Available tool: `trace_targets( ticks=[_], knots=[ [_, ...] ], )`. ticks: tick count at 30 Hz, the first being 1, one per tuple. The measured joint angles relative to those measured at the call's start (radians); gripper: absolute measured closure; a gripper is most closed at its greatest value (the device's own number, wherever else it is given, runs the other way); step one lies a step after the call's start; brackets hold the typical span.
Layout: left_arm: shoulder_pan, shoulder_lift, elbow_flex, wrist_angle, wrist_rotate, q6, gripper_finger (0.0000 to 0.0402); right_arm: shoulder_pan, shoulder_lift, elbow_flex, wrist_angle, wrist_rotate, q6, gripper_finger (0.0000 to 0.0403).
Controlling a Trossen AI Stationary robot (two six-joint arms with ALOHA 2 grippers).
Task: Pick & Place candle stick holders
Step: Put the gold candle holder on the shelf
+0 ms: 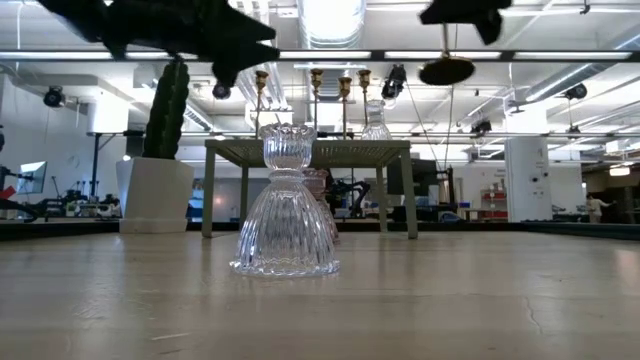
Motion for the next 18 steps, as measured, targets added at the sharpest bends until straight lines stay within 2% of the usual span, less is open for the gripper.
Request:
trace_targets(
  ticks=[4, 11, 18],
  knots=[
    [-0.004, 0.086, 0.069, 0.002, 0.081, 0.007, 0.0195, 0.001, 0.123, 0.047, 0.072, -0.104, -0.072, 0.0394],
    [-0.007, 0.224, 0.167, 0.008, 0.161, 0.05, 0.0195, 0.0, 0.286, 0.191, 0.109, -0.163, -0.186, 0.0395],
    [-0.011, 0.285, 0.208, 0.098, 0.226, 0.065, 0.0195, 0.0, 0.405, 0.299, 0.11, -0.207, -0.259, 0.0395]
  ],
)
